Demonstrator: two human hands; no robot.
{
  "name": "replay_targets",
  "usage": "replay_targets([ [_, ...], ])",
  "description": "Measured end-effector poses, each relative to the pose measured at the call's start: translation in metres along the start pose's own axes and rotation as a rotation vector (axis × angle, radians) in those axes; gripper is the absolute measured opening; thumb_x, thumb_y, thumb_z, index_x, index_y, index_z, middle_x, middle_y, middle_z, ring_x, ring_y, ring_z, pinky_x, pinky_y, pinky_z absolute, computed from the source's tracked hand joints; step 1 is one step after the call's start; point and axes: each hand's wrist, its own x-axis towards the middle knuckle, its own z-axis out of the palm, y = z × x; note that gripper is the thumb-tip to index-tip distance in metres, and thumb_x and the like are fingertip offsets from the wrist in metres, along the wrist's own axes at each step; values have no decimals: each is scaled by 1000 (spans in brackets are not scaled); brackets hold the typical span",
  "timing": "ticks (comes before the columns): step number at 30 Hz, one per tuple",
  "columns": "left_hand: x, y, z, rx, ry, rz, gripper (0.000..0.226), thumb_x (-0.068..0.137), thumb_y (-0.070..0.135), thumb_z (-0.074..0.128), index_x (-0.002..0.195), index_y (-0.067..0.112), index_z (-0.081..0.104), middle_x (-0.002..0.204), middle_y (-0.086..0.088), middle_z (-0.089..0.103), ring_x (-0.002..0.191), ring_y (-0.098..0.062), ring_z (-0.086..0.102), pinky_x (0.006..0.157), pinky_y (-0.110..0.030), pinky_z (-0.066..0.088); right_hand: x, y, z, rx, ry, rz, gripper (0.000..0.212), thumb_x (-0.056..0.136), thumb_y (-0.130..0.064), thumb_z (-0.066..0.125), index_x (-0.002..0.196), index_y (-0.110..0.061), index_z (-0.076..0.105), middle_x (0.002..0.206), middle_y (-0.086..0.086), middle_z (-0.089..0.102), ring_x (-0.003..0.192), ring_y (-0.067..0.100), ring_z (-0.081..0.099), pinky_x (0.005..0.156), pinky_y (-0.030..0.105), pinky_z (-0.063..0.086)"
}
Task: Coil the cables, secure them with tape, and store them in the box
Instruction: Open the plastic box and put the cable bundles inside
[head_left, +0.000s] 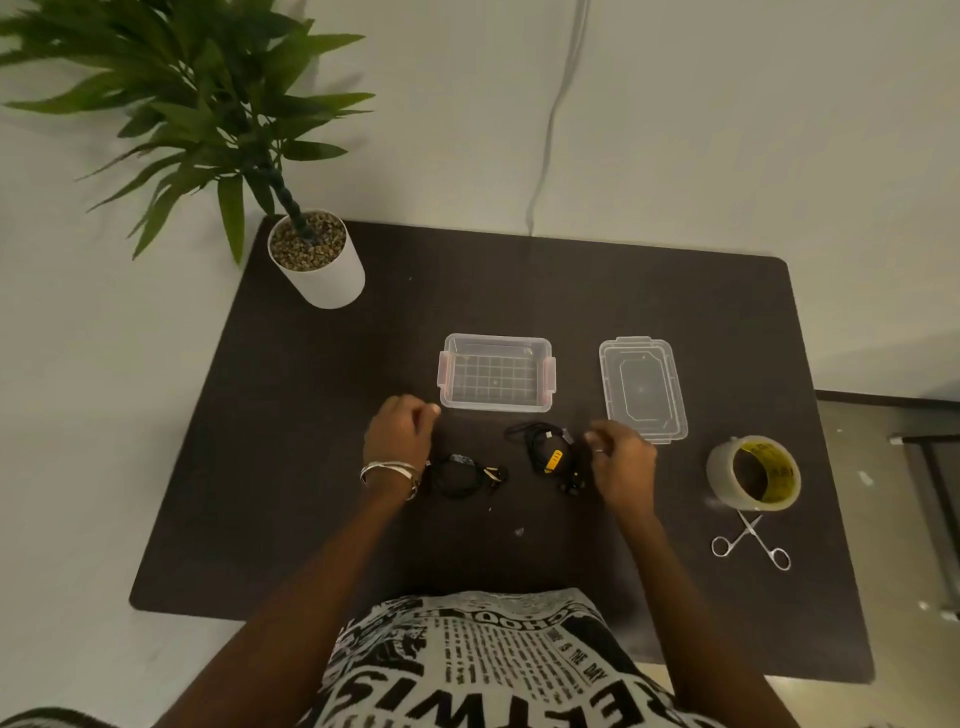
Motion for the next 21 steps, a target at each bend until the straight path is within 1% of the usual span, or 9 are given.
replay_targets([
  [3, -14, -10, 9, 249, -252, 233, 32, 95, 35, 45, 109, 16, 67, 110, -6, 59, 102, -25, 55, 84, -34, 42, -6, -14, 17, -73, -112, 37, 25, 90, -18, 61, 112, -6, 63, 105, 16, 64, 95, 29, 61, 80, 32, 50],
  [5, -19, -10, 18, 531, -393, 359, 39, 97, 36, 38, 131, 23, 52, 127, -4, 51, 118, -27, 46, 94, -37, 38, -8, -19, 26, -209, -133, 39, 28, 90, -17, 59, 115, -3, 59, 112, 17, 58, 104, 32, 54, 86, 39, 48],
  [7, -26, -7, 26, 735, -479, 439, 44, 98, 29, 39, 142, 23, 37, 137, -6, 41, 127, -30, 38, 100, -42, 34, -12, -22, 30, -322, -119, 38, 28, 89, -9, 54, 114, 1, 59, 114, 20, 55, 106, 37, 52, 87, 44, 46],
  [9, -33, -5, 28, 848, -476, 482, 44, 97, 23, 41, 141, 20, 38, 136, -8, 43, 125, -32, 42, 100, -43, 34, -15, -24, 32, -342, -95, 51, 26, 87, -3, 52, 110, 3, 61, 112, 22, 56, 103, 39, 53, 84, 45, 46],
  [12, -40, 1, 26, 1000, -334, 596, 32, 92, 23, 49, 122, 18, 60, 117, -5, 61, 111, -28, 56, 95, -42, 41, -15, -23, 30, -220, -75, 119, 20, 87, -4, 55, 104, 2, 64, 106, 20, 58, 98, 37, 55, 81, 42, 47],
  [14, -39, 2, 27, 970, -405, 595, 29, 95, 18, 44, 119, 10, 58, 120, -11, 58, 116, -32, 50, 102, -48, 33, -14, -24, 25, -128, -68, 171, 16, 88, -9, 59, 101, -2, 66, 103, 16, 61, 93, 31, 59, 79, 39, 50],
  [16, -36, 5, 26, 918, -443, 479, 28, 96, 20, 42, 119, 11, 56, 123, -11, 55, 119, -32, 47, 104, -49, 28, -14, -26, 15, -57, -89, 204, 10, 86, -11, 64, 93, -7, 67, 96, 10, 66, 84, 25, 62, 76, 34, 53],
  [18, -32, 12, 17, 809, -400, 346, 27, 94, 28, 44, 113, 17, 59, 118, -6, 57, 115, -28, 50, 99, -44, 33, -12, -30, 2, 1, -152, 229, 3, 83, -10, 68, 84, -13, 67, 87, 5, 65, 77, 20, 60, 71, 28, 49],
  [21, -20, 24, -3, 612, -431, 224, 23, 89, 38, 54, 102, 25, 67, 107, -1, 64, 106, -25, 56, 91, -40, 40, -8, -37, -22, -18, -254, 158, 16, 77, -8, 74, 76, -20, 63, 81, 5, 67, 78, 22, 64, 69, 27, 47],
])
